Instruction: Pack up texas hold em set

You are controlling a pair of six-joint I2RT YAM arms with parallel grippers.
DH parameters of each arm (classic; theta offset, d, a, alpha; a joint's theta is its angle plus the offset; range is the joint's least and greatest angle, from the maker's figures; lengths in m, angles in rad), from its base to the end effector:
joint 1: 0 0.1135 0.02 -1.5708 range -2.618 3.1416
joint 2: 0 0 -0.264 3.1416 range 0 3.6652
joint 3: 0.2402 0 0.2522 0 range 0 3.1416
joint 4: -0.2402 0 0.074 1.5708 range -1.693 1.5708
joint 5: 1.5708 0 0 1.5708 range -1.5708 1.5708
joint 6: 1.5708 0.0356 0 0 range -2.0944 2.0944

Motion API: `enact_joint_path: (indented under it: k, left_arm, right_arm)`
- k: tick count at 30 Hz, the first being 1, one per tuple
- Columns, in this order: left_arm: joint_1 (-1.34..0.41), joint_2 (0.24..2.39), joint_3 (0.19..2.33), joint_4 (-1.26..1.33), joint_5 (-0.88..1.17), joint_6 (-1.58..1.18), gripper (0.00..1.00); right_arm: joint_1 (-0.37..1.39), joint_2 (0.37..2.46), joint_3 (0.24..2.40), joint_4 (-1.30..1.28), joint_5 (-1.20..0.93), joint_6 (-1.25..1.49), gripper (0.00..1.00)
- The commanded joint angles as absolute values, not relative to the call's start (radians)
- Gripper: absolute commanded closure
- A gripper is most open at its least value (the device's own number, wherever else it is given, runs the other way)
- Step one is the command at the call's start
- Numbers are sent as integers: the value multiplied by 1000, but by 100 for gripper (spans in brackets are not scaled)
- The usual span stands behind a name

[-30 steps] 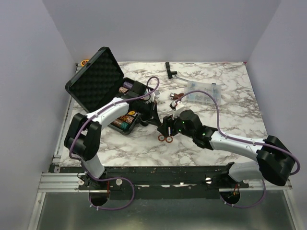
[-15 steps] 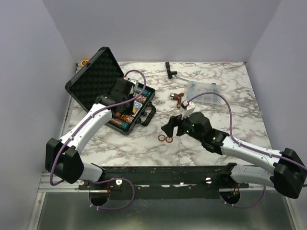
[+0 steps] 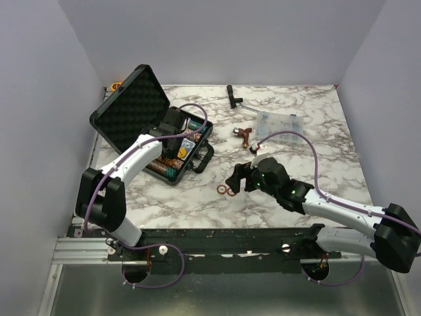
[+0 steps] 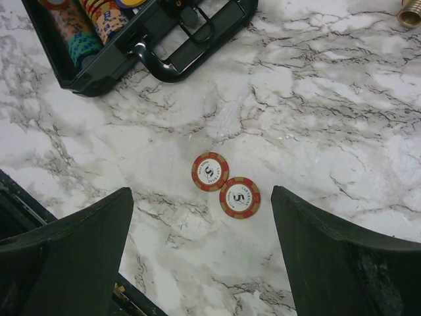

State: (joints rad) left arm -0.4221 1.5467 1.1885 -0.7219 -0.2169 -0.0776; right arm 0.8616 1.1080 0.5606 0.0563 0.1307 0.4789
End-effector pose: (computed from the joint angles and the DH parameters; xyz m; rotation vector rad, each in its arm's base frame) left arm 0.2908 -0.1222 0.2518 0.3776 2.5858 0.1138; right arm 0.1591 0.1783 0.2219 -0.3229 2.1061 0.6833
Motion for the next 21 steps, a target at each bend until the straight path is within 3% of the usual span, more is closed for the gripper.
enact_joint_path:
  k: [1, 21]
  left_arm:
    - [-422, 1581, 1203, -709, -197, -33, 100]
    - [-382, 1684, 1229, -665, -157, -25, 100]
  right_arm:
    - [857, 1126, 562, 44, 152, 497, 12]
    - [857, 1170, 562, 67, 126, 511, 12]
